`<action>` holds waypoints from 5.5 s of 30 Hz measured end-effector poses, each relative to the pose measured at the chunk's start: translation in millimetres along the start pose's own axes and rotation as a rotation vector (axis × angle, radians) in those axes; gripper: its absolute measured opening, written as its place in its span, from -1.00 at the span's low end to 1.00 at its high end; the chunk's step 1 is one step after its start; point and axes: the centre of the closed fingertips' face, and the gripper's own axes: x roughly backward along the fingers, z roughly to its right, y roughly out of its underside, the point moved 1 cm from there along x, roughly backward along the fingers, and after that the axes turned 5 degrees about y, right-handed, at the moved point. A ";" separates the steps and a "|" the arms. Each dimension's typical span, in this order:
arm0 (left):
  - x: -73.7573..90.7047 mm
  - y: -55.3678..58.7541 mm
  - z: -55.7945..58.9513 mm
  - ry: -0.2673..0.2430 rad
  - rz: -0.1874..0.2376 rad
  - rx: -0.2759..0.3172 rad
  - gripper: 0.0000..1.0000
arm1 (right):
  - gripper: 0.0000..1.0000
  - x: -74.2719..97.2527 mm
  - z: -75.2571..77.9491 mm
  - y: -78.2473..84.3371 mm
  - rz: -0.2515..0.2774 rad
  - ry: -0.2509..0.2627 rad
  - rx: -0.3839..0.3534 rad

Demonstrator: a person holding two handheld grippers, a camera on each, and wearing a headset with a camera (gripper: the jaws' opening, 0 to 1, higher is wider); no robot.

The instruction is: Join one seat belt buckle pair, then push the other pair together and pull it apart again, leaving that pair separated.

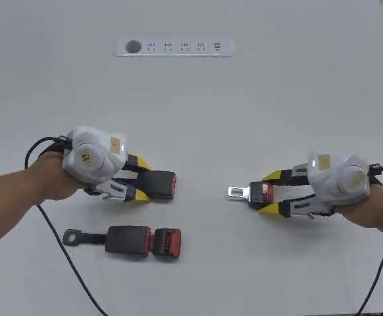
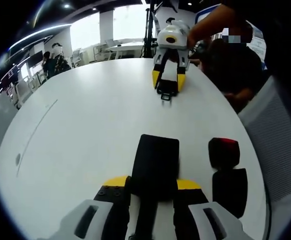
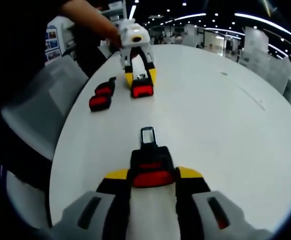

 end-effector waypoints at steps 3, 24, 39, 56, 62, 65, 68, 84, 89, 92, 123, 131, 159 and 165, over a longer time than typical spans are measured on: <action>-0.1 0.2 0.6 0.002 0.005 0.006 -0.32 | -0.31 -3.0 -1.5 -2.3 0.006 0.001 0.000; -1.1 1.2 4.1 0.004 -0.013 0.009 -0.32 | -0.31 -29.7 -6.2 -21.4 0.048 -0.004 -0.005; -1.7 2.0 4.4 0.007 -0.031 -0.002 -0.32 | -0.31 -56.3 -5.7 -47.7 0.047 0.004 -0.020; -2.3 2.5 5.6 0.007 -0.049 -0.019 -0.32 | -0.31 -75.8 -9.0 -68.3 0.002 0.018 -0.006; -2.1 2.6 5.5 0.005 -0.044 -0.014 -0.32 | -0.31 -84.0 -12.7 -77.6 0.004 0.007 0.005; -2.1 2.8 5.7 0.007 -0.048 -0.021 -0.32 | -0.31 -82.9 -11.7 -79.0 -0.012 0.002 0.014; -2.2 2.7 5.6 0.010 -0.060 -0.029 -0.32 | -0.31 -82.6 -13.9 -76.8 -0.012 0.003 0.008; -2.9 2.8 5.6 0.006 -0.085 -0.039 -0.33 | -0.33 -86.0 -17.2 -78.6 -0.046 0.008 -0.005; -4.0 1.2 6.1 0.009 -0.093 -0.042 -0.33 | -0.33 -94.6 -22.0 -89.2 -0.017 0.004 -0.084; -3.8 1.5 5.7 0.010 -0.105 -0.050 -0.33 | -0.33 -96.4 -20.9 -89.0 -0.057 0.021 -0.029; -4.6 5.3 2.8 0.042 -0.144 -0.105 -0.34 | -0.33 -97.5 -19.7 -90.8 -0.084 0.017 -0.044; -4.8 6.4 2.8 0.047 -0.151 -0.116 -0.34 | -0.33 -97.8 -19.7 -91.0 -0.085 0.018 -0.044; -1.8 1.2 8.2 0.065 -0.166 -0.139 -0.34 | -0.32 -97.5 -19.8 -91.4 -0.078 0.020 -0.045; -2.0 1.9 6.9 0.066 -0.155 -0.137 -0.34 | -0.32 -97.3 -19.8 -91.0 -0.075 0.020 -0.040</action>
